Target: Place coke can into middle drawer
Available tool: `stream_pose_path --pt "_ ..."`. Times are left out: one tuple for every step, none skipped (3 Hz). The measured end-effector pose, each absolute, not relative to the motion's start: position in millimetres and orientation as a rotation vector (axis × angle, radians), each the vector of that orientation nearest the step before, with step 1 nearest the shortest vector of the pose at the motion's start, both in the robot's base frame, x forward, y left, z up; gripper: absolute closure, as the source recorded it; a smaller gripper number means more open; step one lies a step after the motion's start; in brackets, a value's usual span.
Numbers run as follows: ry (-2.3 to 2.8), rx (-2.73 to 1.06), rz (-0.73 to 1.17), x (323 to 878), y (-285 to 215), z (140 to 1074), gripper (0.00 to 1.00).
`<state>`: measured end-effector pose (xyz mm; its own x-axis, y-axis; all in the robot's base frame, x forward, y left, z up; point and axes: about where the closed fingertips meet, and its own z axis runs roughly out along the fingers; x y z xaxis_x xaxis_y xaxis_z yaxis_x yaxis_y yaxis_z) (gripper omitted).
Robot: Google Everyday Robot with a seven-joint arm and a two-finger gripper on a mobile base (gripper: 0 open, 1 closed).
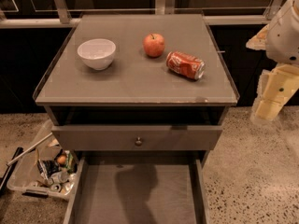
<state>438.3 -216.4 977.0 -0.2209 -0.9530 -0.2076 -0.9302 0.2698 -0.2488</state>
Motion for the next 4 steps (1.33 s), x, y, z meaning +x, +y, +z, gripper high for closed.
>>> stream_pose_path --pt "2.229 -1.723 -0.102 438.4 -216.3 977.1 0.00" --pt "2.209 -1.718 -0.128 446.2 -212.0 980.6 0.00" --pt "2.150 -1.696 -0.116 467.3 -209.6 984.4 0.00" --pt "2.069 -1.659 -0.056 497.1 -206.5 991.0 0.00"
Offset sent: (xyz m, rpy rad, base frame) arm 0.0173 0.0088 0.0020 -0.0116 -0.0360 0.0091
